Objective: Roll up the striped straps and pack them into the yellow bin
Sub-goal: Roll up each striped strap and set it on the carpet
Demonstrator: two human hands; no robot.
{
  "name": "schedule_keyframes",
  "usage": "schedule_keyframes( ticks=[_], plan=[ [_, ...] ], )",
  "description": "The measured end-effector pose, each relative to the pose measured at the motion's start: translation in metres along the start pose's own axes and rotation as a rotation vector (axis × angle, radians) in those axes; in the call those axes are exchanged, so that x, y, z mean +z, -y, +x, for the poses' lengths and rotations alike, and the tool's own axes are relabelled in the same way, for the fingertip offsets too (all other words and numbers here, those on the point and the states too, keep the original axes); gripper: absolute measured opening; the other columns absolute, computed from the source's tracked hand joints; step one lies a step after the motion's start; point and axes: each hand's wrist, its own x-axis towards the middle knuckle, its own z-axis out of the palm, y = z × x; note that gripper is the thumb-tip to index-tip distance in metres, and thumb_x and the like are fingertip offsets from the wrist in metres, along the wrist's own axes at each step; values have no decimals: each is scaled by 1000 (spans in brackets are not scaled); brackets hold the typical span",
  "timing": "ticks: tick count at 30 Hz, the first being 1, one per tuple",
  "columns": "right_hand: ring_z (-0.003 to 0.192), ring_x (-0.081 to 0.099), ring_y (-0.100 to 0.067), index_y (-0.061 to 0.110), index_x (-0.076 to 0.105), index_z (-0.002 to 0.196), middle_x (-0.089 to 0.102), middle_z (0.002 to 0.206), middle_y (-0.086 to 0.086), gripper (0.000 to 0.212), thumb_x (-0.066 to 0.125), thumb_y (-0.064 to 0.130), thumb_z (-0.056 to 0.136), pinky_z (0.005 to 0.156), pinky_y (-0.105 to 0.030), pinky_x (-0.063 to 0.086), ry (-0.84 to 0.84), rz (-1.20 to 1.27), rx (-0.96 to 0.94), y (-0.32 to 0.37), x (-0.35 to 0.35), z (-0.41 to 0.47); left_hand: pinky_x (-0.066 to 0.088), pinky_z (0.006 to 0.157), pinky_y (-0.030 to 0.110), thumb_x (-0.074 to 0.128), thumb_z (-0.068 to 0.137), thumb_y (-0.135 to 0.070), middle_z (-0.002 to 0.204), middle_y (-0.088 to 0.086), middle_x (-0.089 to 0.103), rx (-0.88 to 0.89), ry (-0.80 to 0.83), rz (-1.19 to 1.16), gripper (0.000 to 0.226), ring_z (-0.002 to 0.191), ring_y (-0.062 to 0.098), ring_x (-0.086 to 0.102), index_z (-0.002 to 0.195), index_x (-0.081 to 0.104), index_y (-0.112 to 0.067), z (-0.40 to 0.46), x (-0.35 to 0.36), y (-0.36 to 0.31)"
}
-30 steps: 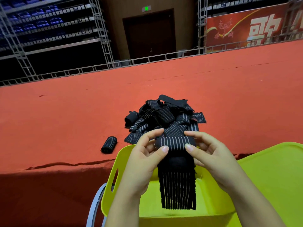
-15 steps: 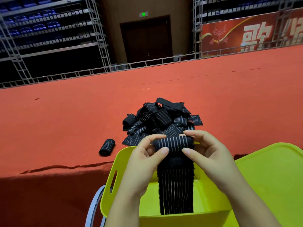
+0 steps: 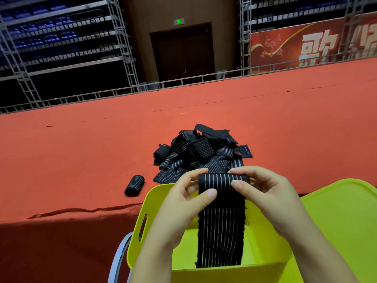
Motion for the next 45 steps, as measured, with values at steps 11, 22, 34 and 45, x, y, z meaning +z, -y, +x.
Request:
schedule_keyframes(
  ticks=[11, 22, 34, 45],
  plan=[
    [110, 60, -5, 28, 74, 95, 68, 111, 10, 22, 74, 19, 75, 92, -15, 44, -13, -315, -419, -15, 4, 0, 53, 80, 33, 62, 78, -33, 93, 3, 74, 28, -113, -104, 40, 89, 13, 69, 114, 62, -16, 2, 11, 3],
    [114, 59, 1, 31, 51, 129, 67, 119, 13, 51, 62, 31, 79, 87, -12, 47, 106, 180, 60, -11, 12, -2, 54, 80, 27, 70, 75, -28, 105, 7, 73, 170, -171, -201, 46, 99, 18, 69, 120, 59, -23, 6, 14, 3],
    [79, 68, -14, 23, 68, 75, 71, 80, 3, 13, 79, 15, 74, 77, -33, 54, -90, -242, 7, -26, 6, -1, 56, 77, 33, 61, 78, -22, 96, 3, 73, 217, -169, -252, 45, 95, 17, 69, 122, 55, -16, 22, 6, -27],
    [48, 27, -7, 28, 43, 77, 32, 52, 5, 20, 54, 28, 93, 49, -21, 24, 106, -252, -45, -20, 5, 1, 54, 70, 24, 62, 78, -25, 101, 7, 70, 307, -249, -190, 36, 91, 15, 67, 114, 57, -27, 28, 7, -24]
  ],
)
